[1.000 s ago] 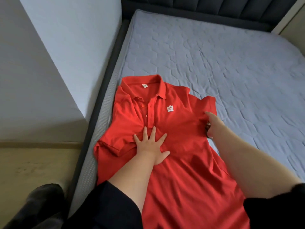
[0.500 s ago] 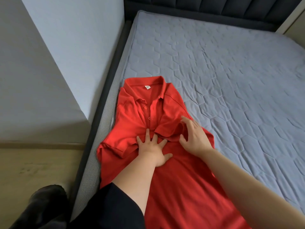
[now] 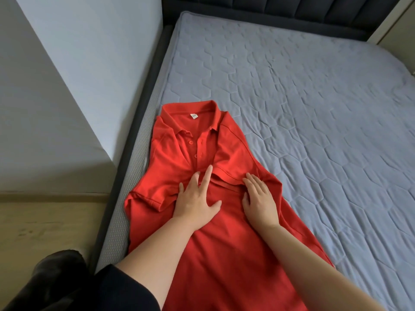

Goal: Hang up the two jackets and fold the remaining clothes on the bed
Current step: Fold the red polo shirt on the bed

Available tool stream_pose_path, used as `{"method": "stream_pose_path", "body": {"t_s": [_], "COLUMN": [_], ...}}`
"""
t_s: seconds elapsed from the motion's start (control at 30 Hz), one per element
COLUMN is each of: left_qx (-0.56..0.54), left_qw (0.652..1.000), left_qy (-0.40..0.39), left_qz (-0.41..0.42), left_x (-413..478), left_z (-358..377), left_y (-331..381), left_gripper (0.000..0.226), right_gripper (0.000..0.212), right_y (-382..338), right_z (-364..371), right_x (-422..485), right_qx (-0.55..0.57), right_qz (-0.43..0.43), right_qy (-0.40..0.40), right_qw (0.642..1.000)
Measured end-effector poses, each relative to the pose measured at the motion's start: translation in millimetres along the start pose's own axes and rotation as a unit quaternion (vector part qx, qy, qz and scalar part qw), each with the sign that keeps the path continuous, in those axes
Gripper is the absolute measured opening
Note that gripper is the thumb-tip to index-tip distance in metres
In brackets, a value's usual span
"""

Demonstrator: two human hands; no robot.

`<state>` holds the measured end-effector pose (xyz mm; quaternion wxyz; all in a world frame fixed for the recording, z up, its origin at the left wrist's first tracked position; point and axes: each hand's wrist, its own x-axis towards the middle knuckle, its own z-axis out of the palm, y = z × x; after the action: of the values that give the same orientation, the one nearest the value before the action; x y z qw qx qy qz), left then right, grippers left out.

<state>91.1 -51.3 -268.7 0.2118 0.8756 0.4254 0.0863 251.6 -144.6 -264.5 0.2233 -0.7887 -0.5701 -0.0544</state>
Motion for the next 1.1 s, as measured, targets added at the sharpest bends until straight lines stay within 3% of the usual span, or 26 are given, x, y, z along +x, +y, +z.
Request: {"method": "stream_pose_path", "body": {"t_s": [0.17,0.3,0.43,0.5,0.57,0.63,0.67,0.73,0.8,0.87,0.97,1.1], "left_qx": [0.127,0.112,0.027,0.013,0.025,-0.009,-0.04,-0.103,-0.167,-0.229,-0.257,-0.31], "left_qw": [0.99,0.991,0.993,0.987,0.983,0.986,0.984,0.972,0.955,0.939,0.926,0.907], "left_qy": [-0.052,-0.078,-0.026,0.049,0.135,0.166,0.171,0.197,0.213,0.187,0.139,0.099], "left_qz": [0.008,0.005,0.113,0.156,0.124,0.032,-0.012,-0.076,-0.121,-0.178,-0.24,-0.266], "left_x": [13,12,2,-1,1,6,9,19,32,49,74,98], "left_z": [-9,-17,-41,-59,-68,-73,-74,-79,-89,-99,-106,-114], "left_y": [1,3,-16,-25,-34,-43,-49,-61,-71,-79,-90,-102], "left_gripper": [0.075,0.067,0.05,0.041,0.033,0.034,0.036,0.039,0.043,0.048,0.058,0.064], "right_gripper": [0.039,0.029,0.032,0.029,0.041,0.05,0.048,0.036,0.03,0.027,0.031,0.045], "right_y": [-5,-13,-23,-30,-38,-41,-42,-43,-44,-38,-21,1], "right_z": [5,-5,-22,-21,-10,3,6,4,-3,-8,-2,11], "right_x": [-3,-1,36,57,69,74,77,92,114,137,168,190], "right_qx": [-0.083,-0.088,-0.062,-0.061,-0.101,-0.129,-0.128,-0.079,0.044,0.152,0.215,0.256], "right_qz": [0.008,0.043,-0.003,-0.055,-0.06,-0.036,-0.031,-0.035,0.006,0.099,0.289,0.393], "right_qy": [0.005,0.002,0.076,0.035,-0.121,-0.252,-0.256,-0.149,-0.019,0.058,0.029,-0.042], "right_qw": [0.996,0.995,0.995,0.996,0.986,0.958,0.958,0.985,0.999,0.982,0.932,0.882]}}
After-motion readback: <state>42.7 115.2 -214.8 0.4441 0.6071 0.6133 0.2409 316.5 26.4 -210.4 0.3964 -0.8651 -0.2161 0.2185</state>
